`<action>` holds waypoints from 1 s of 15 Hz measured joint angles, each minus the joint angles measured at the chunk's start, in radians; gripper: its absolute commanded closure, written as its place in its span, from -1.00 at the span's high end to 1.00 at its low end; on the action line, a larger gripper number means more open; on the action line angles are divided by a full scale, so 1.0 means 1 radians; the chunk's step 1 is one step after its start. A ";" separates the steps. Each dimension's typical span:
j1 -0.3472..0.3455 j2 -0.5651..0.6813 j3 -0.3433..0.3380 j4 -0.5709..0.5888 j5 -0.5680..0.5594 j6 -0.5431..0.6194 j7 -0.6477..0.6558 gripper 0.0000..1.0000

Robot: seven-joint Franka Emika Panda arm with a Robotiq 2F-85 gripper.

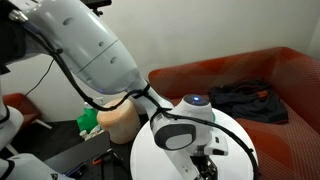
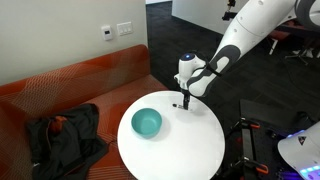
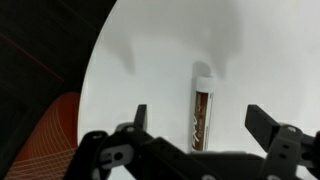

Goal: Put the black marker inside the blue bowl

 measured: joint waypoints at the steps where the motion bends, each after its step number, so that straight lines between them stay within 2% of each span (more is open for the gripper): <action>1: 0.001 0.007 0.000 0.006 -0.002 0.000 0.000 1.00; 7: 0.010 0.049 0.001 0.044 -0.003 -0.001 0.000 1.00; 9: 0.012 0.061 0.001 0.056 -0.004 -0.003 0.000 0.90; 10: 0.012 0.066 0.001 0.062 -0.004 -0.006 0.000 0.77; 11: 0.013 0.071 0.001 0.068 -0.004 -0.010 0.000 0.35; 13: 0.013 0.080 0.001 0.078 -0.004 -0.018 0.000 0.24; 15: 0.013 0.088 0.001 0.087 -0.004 -0.025 0.000 -0.04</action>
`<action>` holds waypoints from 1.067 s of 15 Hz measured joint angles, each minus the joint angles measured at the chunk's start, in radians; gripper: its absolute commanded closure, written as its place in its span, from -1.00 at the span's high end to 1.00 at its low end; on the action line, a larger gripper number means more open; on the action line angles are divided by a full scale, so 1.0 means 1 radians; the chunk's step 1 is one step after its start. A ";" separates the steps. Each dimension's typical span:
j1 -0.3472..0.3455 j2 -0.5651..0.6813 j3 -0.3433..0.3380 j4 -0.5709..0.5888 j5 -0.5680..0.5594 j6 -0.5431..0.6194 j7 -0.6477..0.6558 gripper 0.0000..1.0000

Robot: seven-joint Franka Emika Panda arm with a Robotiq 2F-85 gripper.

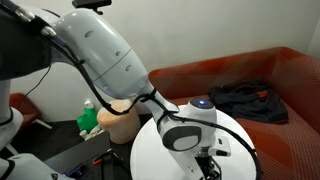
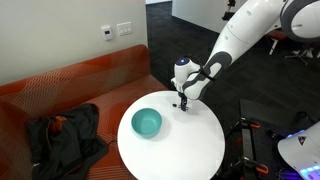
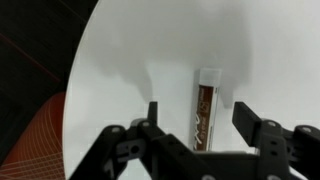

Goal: Put the black marker inside the blue bowl

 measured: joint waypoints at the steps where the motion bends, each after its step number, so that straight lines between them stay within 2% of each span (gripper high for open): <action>1: 0.000 0.003 0.000 0.004 0.000 -0.002 0.000 -0.22; 6: 0.000 0.012 0.000 0.016 0.000 -0.010 0.000 -0.96; 7: 0.000 0.013 0.000 0.019 0.000 -0.012 0.000 -1.00; 8: 0.000 0.013 -0.001 0.021 0.000 -0.015 0.000 -0.90; 16: 0.028 -0.006 -0.025 0.033 -0.001 -0.021 0.021 -0.90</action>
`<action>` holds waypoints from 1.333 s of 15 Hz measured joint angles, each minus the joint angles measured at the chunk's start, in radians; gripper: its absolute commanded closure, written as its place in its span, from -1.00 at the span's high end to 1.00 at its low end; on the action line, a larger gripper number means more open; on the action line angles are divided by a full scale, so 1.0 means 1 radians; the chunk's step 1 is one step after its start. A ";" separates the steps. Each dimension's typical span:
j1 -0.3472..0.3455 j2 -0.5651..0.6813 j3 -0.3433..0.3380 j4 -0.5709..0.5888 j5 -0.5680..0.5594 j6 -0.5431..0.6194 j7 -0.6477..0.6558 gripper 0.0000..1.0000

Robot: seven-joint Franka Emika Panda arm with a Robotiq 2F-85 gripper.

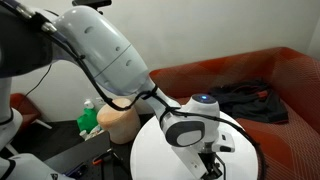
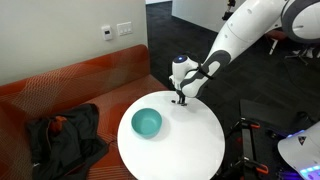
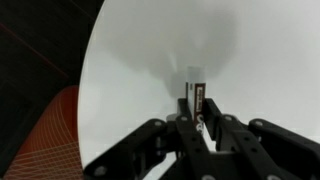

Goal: Put the black marker inside the blue bowl

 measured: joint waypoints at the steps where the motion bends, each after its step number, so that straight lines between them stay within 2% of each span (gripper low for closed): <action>1: 0.012 -0.017 -0.008 -0.002 0.000 0.000 0.015 -0.90; 5: 0.053 -0.117 -0.025 -0.032 0.000 -0.009 0.075 -0.90; 10: 0.078 -0.255 -0.010 -0.090 0.000 -0.051 0.080 -0.90; 15: 0.091 -0.357 0.059 -0.142 -0.001 -0.102 0.016 -0.90; 20: 0.116 -0.396 0.125 -0.143 -0.016 -0.166 -0.089 -0.90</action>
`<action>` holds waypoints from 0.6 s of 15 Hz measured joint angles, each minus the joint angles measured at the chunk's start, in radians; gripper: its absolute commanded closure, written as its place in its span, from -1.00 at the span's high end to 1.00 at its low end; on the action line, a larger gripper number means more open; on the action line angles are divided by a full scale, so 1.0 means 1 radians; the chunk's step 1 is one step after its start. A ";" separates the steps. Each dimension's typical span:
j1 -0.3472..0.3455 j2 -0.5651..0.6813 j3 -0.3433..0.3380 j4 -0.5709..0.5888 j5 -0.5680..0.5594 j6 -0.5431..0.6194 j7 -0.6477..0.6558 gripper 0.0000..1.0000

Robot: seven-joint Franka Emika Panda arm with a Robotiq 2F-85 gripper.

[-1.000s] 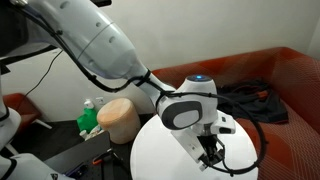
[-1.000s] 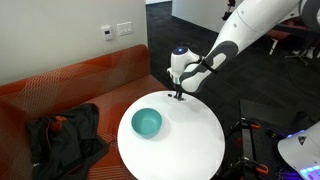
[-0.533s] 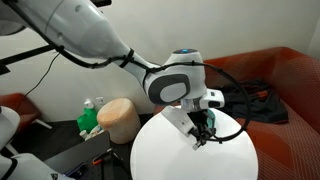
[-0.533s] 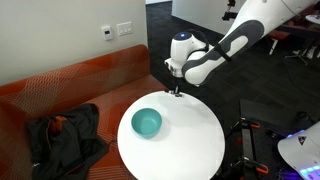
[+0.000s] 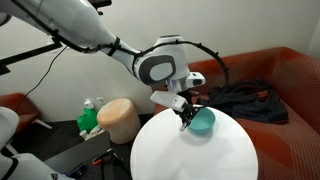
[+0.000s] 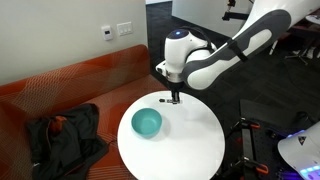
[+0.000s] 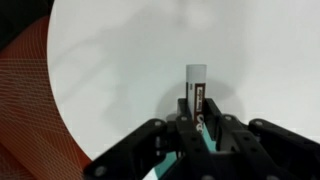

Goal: Put the black marker inside the blue bowl

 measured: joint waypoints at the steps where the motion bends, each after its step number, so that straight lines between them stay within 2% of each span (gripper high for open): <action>1: 0.002 0.000 0.015 0.004 -0.002 -0.016 -0.032 -0.90; 2: 0.004 0.000 0.029 0.009 -0.002 -0.032 -0.063 -0.59; 6: 0.021 0.001 0.047 0.025 -0.005 -0.067 -0.090 -0.59; 7: 0.021 0.002 0.047 0.025 -0.005 -0.068 -0.091 -0.90; 9: 0.020 0.003 0.047 0.025 -0.005 -0.068 -0.091 -0.90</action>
